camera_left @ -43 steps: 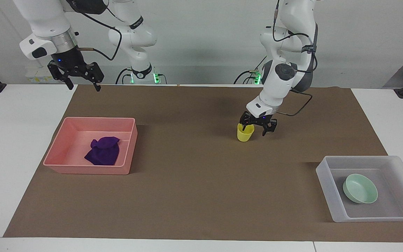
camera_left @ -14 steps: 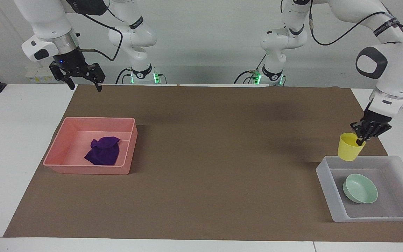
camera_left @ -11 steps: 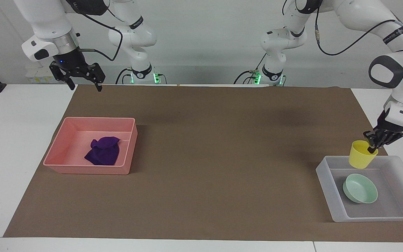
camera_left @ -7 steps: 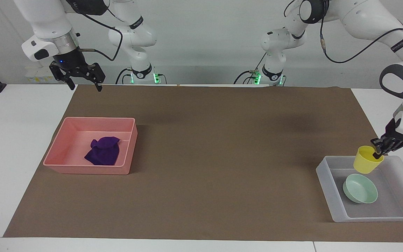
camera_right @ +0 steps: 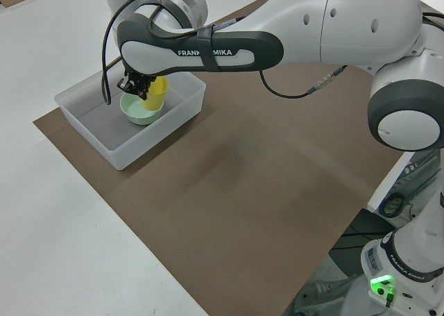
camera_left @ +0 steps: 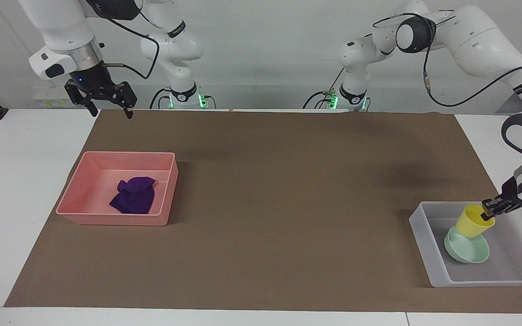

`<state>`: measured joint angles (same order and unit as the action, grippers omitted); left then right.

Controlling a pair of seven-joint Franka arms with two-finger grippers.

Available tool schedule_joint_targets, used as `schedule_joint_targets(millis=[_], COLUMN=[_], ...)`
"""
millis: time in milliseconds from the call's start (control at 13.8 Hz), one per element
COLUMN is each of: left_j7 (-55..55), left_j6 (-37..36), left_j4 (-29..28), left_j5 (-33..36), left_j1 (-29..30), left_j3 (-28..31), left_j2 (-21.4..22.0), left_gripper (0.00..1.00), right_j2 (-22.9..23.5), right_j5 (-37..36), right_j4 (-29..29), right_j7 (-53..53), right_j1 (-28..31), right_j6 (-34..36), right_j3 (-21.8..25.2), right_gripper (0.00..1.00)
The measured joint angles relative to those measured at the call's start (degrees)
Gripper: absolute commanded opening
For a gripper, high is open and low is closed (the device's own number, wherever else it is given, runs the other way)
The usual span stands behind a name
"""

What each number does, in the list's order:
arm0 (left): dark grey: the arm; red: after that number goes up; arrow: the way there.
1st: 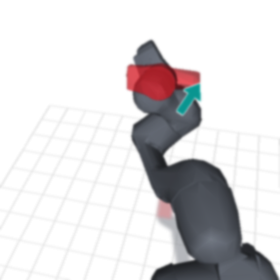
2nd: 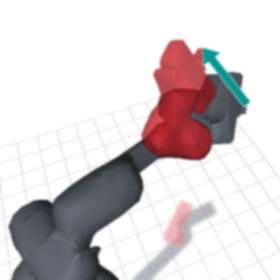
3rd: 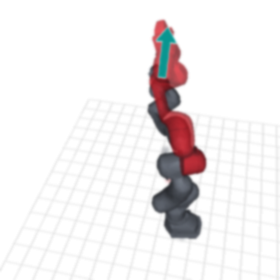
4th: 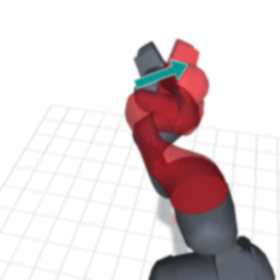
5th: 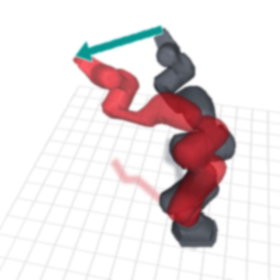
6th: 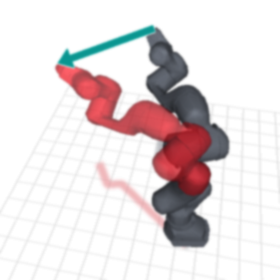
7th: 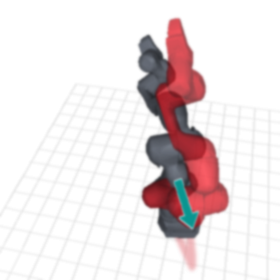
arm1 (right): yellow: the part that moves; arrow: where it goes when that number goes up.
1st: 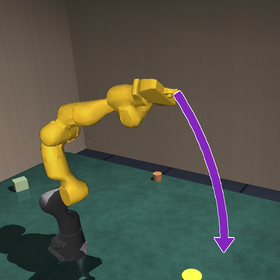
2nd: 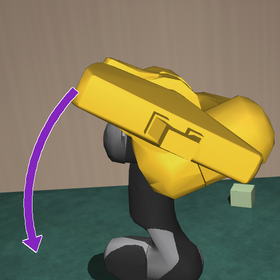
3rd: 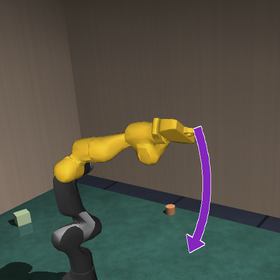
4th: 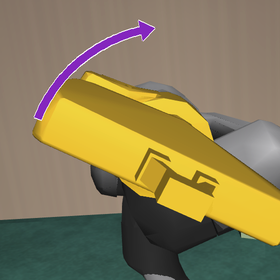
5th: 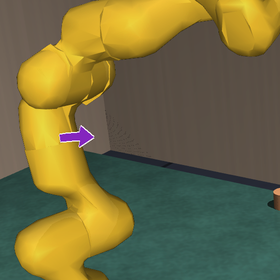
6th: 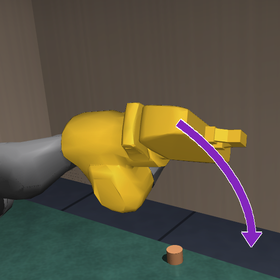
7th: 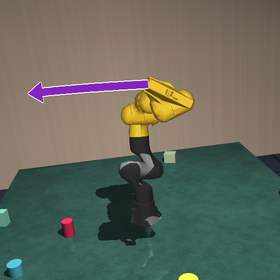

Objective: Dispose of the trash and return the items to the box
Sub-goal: 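Place the yellow cup into the green bowl in the clear box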

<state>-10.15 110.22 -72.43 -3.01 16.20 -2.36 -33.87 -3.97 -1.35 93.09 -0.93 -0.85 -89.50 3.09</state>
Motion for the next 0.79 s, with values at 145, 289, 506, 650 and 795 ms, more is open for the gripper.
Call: schedule_joint_targets(millis=[145, 289, 506, 650, 795], left_j7=[0.0, 0.0, 0.0, 0.0, 0.0], left_j6=[0.1, 0.3, 0.9, 2.0, 3.1], left_j4=[0.1, 0.2, 0.2, 0.2, 0.2], left_j5=[0.0, -0.1, -0.3, -0.3, -0.3], left_j1=[0.0, 0.0, 0.0, 0.0, 0.0], left_j3=[-0.2, -0.6, -0.7, -0.7, -0.7], left_j2=[-0.6, -1.6, -2.2, -2.5, -2.5], left_gripper=[0.0, 0.0, 0.0, 0.0, 0.0], right_j2=[0.0, 0.0, -0.1, -0.4, -0.7], right_j5=[0.0, 0.0, 0.0, 0.0, 0.0], right_j4=[0.0, 0.0, 0.3, 1.0, 1.5], right_j7=[0.0, 0.0, 0.0, 0.0, 0.0], right_j1=[-0.2, -0.2, -0.1, -0.1, 0.0], right_j6=[0.1, 0.1, 0.1, 0.6, 0.7], right_j3=[0.0, 0.1, 0.2, 0.3, 0.4], right_gripper=[1.0, 1.0, 1.0, 1.0, 1.0])
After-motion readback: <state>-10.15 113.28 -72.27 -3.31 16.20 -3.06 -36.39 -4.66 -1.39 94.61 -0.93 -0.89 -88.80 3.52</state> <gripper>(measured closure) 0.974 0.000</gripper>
